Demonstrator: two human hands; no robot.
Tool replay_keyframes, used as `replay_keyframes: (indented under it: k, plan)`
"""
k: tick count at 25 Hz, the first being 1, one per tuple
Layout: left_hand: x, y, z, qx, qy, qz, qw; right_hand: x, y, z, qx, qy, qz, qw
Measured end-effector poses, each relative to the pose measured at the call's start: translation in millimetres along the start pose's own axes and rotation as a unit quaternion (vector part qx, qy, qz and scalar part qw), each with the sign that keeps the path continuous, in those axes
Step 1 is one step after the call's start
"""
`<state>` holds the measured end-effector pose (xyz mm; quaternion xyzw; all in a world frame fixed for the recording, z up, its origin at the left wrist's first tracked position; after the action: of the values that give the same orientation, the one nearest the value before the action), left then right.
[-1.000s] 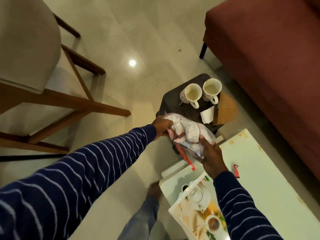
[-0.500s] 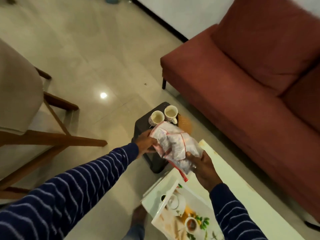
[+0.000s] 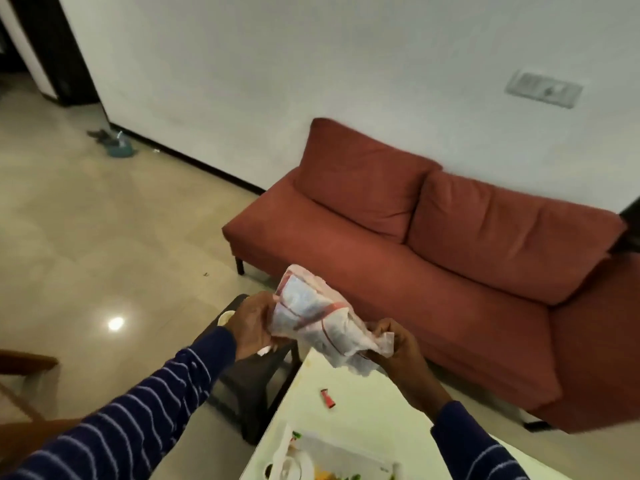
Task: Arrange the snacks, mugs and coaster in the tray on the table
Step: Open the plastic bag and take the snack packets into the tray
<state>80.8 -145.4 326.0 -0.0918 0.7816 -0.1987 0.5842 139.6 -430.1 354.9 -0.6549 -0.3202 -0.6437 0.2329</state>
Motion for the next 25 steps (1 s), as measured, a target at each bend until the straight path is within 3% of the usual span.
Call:
replay_keyframes:
  k: [2, 5, 7, 10, 12, 16, 21, 23, 25]
  plan:
    - [-18.5, -37.9, 3.1, -0.007, -0.027, -0.054, 0.998, 27.8, 21.7, -28.6, -0.018, 0.049, -0.075, 0.996]
    - [-50.2, -108.5, 6.8, 0.093, 0.002, -0.143, 0.985, 76.2, 53.8, -81.3, -0.068, 0.132, -0.206, 0.967]
    - [-78.7, -162.2, 4.1, 0.133, 0.027, -0.036, 0.99, 104.1, 72.8, -118.0, -0.091, 0.207, -0.302, 0.926]
    - [-111.4, -241.4, 3.4, 0.078, -0.012, 0.154, 0.985, 132.0, 100.7, -164.1, -0.112, 0.272, -0.374, 0.879]
    - [-117.9, -289.9, 8.0, 0.067, -0.073, 0.197, 0.975, 140.0, 125.2, -194.0, -0.123, 0.271, -0.42, 0.857]
    - [-122.9, -369.4, 11.3, 0.073, -0.187, 0.207, 0.958, 142.8, 176.5, -249.9, -0.108, 0.169, -0.511, 0.836]
    - [-120.8, -433.2, 23.0, 0.064, -0.251, 0.223, 0.94, 155.0, 225.1, -305.1, -0.108, 0.07, -0.543, 0.83]
    - [-120.2, -453.9, 27.0, 0.092, -0.26, 0.244, 0.93, 172.6, 236.8, -318.5, -0.123, 0.099, -0.502, 0.85]
    - [-120.1, -467.3, 29.0, 0.119, -0.258, 0.272, 0.92, 198.5, 240.2, -319.1, -0.168, 0.156, -0.477, 0.848]
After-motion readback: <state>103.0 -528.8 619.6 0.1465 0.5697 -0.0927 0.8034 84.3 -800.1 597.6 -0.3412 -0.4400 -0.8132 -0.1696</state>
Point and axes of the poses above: each hand's wrist, its own z-axis towards the middle knuckle, its own y-axis out of the back of the hand, x = y × z, the point moved 3 cm from there along z, towards the middle knuckle, and after that the axes turned 12 degrees about x, right-handed, at the moved point
